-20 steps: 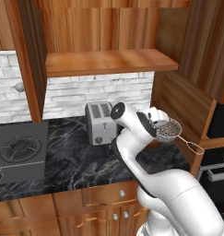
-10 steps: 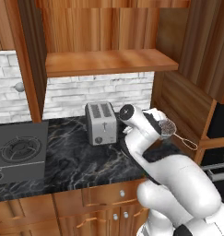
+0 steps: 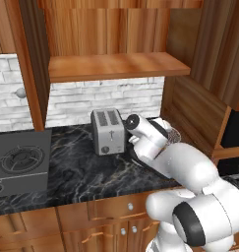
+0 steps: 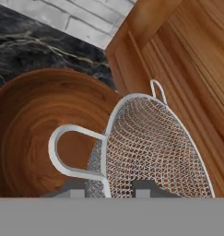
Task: Open the cabinet and setup a tea strainer by placing it in the bowl upright.
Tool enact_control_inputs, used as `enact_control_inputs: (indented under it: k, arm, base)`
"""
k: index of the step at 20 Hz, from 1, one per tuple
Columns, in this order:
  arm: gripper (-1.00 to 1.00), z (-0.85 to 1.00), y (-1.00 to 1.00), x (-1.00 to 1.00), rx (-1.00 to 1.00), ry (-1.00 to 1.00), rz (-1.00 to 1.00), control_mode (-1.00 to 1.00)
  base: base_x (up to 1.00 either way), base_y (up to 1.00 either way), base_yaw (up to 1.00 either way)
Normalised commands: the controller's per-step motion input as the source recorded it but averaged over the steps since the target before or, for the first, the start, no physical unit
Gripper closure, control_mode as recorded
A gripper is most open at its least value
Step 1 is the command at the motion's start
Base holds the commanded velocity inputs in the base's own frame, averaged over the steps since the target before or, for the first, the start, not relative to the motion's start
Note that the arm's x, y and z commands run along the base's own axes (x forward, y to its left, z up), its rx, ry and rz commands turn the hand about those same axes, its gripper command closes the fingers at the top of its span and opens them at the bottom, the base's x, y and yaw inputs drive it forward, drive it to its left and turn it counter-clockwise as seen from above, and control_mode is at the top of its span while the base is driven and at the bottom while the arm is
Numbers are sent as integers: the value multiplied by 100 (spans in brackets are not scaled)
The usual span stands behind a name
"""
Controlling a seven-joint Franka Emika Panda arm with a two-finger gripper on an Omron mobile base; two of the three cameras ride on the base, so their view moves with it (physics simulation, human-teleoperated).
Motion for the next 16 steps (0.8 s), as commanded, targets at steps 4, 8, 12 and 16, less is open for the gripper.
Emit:
enact_control_inputs:
  k: [4,8,12,16]
  arm:
    - [100,-35,3,34,0,0,0,-100]
    - [100,-37,4,25,0,0,0,-100]
    - [100,-40,6,21,0,0,0,-100]
    - [100,-25,5,20,0,0,0,-100]
  base:
    - [0,0,0]
    - [0,0,0]
    - [0,0,0]
    - [0,0,0]
